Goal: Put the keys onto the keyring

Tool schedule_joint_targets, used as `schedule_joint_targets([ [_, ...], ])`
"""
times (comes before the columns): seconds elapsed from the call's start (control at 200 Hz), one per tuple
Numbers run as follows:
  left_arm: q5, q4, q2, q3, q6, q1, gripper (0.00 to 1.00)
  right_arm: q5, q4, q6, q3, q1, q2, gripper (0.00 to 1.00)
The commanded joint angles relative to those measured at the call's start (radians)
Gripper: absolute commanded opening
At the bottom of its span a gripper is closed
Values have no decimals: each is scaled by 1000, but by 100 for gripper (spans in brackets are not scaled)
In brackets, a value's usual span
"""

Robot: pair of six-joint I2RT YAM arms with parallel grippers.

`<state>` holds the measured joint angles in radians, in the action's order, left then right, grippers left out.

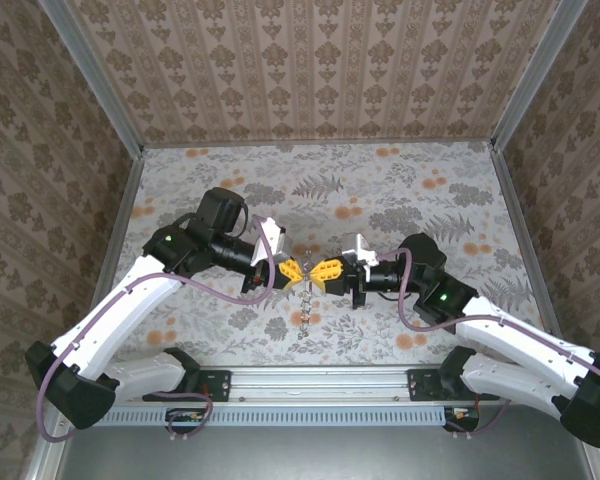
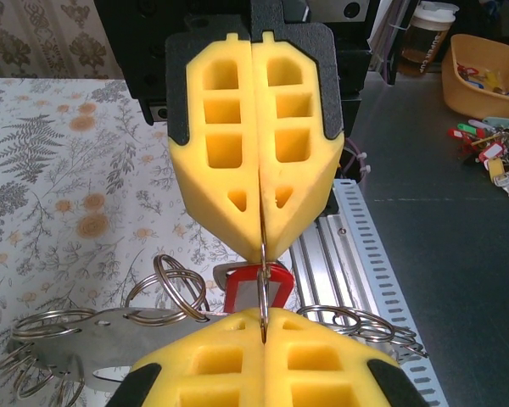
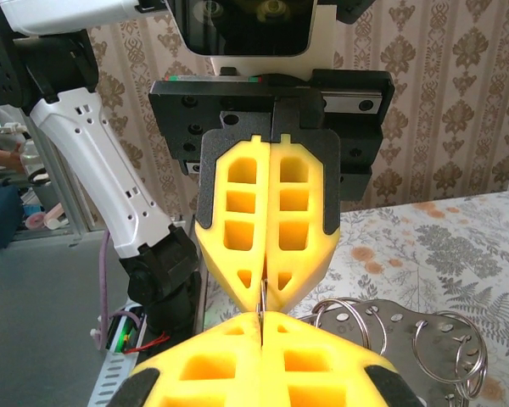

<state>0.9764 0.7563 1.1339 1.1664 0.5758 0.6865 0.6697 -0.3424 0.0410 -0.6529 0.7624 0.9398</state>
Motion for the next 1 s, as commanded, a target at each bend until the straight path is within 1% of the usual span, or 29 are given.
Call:
schedule_joint_targets([
  [0.0, 20, -3, -16, 14, -10, 7, 0, 33, -43, 2, -47, 6, 8, 0],
  [0.62, 23, 2, 3, 21, -15, 2, 0, 52, 9, -51, -83, 23, 21, 0],
  [0.995, 38, -6, -2, 21, -24, -6, 0, 17, 83, -106, -79, 44, 15, 0],
])
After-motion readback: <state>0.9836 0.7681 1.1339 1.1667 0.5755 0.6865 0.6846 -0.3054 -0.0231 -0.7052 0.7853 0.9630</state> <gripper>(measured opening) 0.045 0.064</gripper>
